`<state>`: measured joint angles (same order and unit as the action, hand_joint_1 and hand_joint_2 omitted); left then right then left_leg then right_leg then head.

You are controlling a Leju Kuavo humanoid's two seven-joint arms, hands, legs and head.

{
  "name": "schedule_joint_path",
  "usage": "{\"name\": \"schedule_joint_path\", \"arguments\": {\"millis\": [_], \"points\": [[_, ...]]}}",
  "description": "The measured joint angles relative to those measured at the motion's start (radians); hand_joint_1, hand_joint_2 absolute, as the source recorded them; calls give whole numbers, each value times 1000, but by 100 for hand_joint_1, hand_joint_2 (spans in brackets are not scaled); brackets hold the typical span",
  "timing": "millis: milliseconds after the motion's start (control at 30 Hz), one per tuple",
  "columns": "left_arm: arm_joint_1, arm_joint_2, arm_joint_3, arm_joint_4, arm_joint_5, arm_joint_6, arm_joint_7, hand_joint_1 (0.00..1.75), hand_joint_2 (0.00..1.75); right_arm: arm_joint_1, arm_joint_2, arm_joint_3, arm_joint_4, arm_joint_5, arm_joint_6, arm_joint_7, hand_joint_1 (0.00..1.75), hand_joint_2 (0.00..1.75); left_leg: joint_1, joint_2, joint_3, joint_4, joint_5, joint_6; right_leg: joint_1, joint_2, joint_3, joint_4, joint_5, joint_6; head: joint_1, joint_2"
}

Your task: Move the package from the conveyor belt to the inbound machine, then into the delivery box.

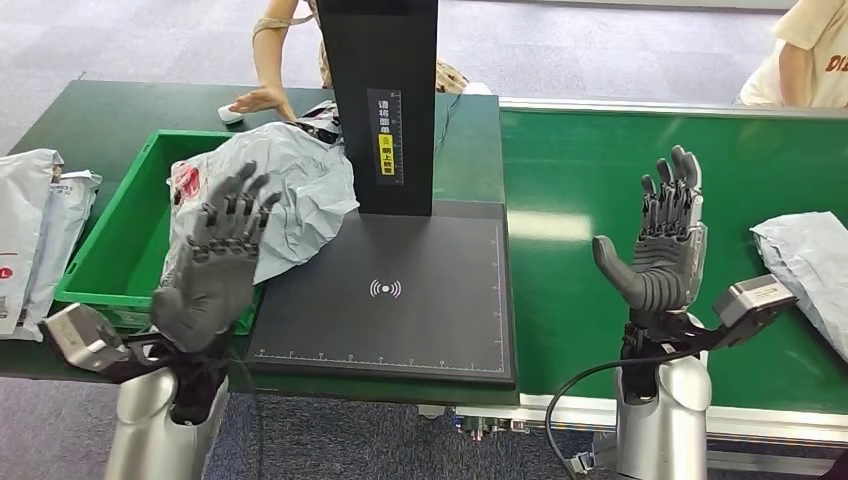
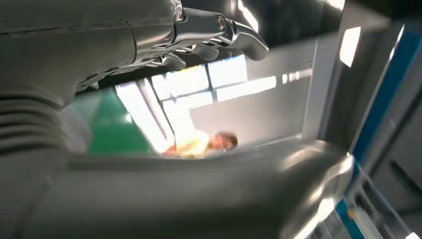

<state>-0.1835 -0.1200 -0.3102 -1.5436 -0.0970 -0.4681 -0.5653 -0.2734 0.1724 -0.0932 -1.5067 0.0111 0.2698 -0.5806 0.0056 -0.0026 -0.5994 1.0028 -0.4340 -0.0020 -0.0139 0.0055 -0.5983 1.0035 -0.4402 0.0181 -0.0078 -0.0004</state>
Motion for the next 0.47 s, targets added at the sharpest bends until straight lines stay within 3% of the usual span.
{"name": "schedule_joint_path", "arguments": {"millis": [167,467], "points": [[25,-3,-81,5,32,-40,18,0,175,-12,0,5,11,0,0,0,0,175,0,0,0,0,0,0,1,0,0,0,0,0,0,0],[32,-4,-115,10,35,-41,25,0,175,-15,0,6,20,0,0,0,0,175,0,0,0,0,0,0,1,0,0,0,0,0,0,0]]}}
